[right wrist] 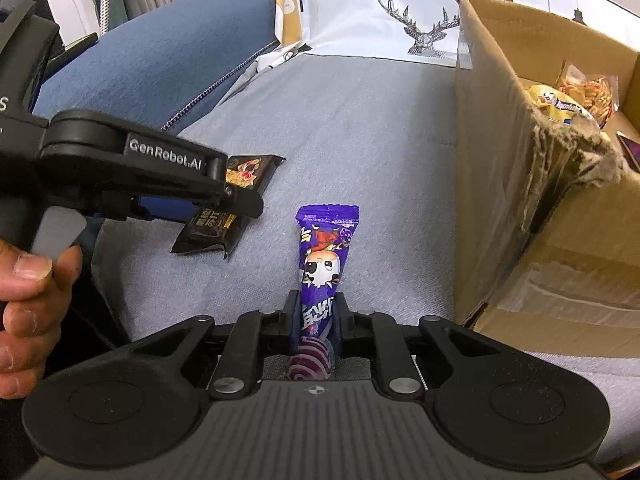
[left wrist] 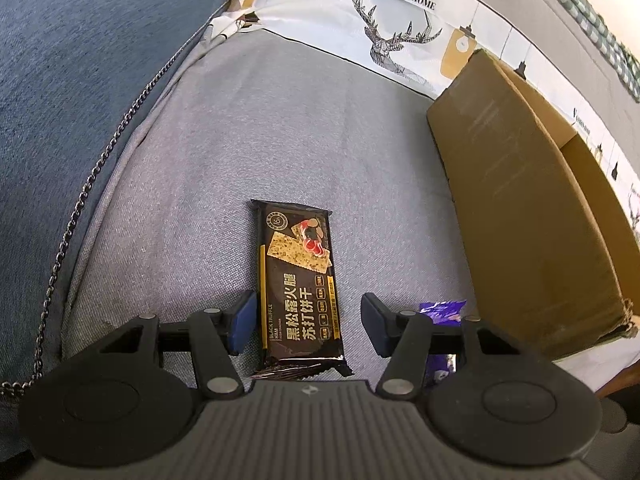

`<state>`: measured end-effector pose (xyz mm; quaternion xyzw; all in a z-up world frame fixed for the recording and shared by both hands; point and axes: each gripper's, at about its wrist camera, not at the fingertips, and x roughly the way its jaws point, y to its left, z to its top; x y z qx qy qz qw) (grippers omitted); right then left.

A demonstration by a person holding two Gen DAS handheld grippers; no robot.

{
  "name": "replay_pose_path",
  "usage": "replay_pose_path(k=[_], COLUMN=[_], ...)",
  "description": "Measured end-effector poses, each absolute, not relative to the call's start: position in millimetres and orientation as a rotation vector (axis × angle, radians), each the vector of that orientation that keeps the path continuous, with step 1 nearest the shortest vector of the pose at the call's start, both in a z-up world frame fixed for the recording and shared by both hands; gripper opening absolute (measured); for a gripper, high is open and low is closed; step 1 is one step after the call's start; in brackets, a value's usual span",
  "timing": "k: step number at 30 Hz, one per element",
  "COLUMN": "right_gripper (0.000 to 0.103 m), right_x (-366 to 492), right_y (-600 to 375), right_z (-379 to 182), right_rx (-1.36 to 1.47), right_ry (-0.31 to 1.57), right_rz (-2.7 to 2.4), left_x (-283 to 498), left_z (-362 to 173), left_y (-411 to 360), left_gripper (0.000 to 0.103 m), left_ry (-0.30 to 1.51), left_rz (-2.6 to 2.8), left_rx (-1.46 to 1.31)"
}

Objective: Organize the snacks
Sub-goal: 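Lift the black cracker packet with the left tool while the right tool holds the purple bar, then carry the cracker packet and purple bar over the box with both tools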

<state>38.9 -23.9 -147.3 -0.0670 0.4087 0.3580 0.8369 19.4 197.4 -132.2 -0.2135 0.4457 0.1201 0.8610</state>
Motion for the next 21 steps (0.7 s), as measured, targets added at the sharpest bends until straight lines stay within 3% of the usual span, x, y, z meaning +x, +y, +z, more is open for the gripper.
replay_pose_path(k=[6, 21], right_gripper=[0.015, 0.015], right_x=[39.8, 33.6], right_y=[-26.8, -39.9], right_z=[-142.0, -102.4], right_rx=[-0.128, -0.058], right_ry=[0.852, 0.702], right_rz=[0.750, 0.767], left_x=[18.1, -7.8], left_z=[-132.4, -113.3], left_y=[196.3, 189.0], left_gripper=[0.041, 0.032], left_ry=[0.935, 0.768], left_rz=[0.254, 0.241], left_rx=[-0.439, -0.462])
